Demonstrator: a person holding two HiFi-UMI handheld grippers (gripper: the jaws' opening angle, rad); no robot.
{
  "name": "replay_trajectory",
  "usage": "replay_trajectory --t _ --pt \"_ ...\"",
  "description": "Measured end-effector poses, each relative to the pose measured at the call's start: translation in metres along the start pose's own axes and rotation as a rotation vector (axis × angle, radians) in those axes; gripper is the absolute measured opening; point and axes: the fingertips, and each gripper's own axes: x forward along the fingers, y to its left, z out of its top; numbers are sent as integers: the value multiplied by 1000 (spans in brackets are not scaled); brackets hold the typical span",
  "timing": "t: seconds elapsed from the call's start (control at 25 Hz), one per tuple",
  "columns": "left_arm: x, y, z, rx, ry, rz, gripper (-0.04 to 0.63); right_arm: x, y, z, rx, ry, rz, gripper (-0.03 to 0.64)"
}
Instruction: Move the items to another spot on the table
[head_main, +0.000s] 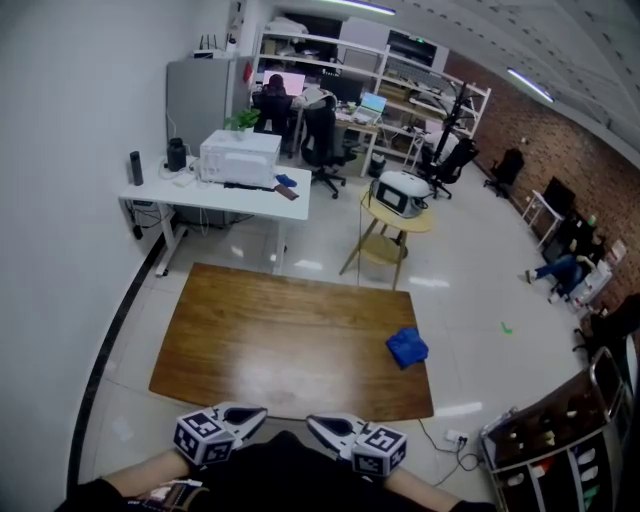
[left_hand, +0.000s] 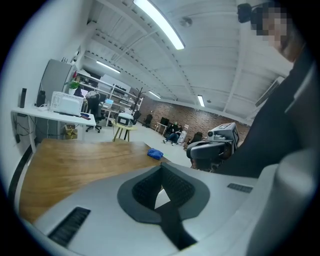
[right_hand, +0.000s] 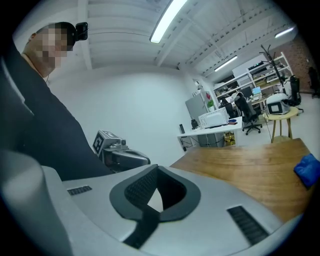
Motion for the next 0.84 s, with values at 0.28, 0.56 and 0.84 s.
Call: replay_trajectory --t 0.28,0.56,0.84 --pt "-2 4 3 -3 -6 9 -8 3 0 6 1 -5 3 -8" --pt "-4 6 10 0 -11 1 -8 7 0 9 -29 -16 4 -8" --pt "-6 5 10 -5 -11 -11 -8 8 9 12 -16 -13 15 -8"
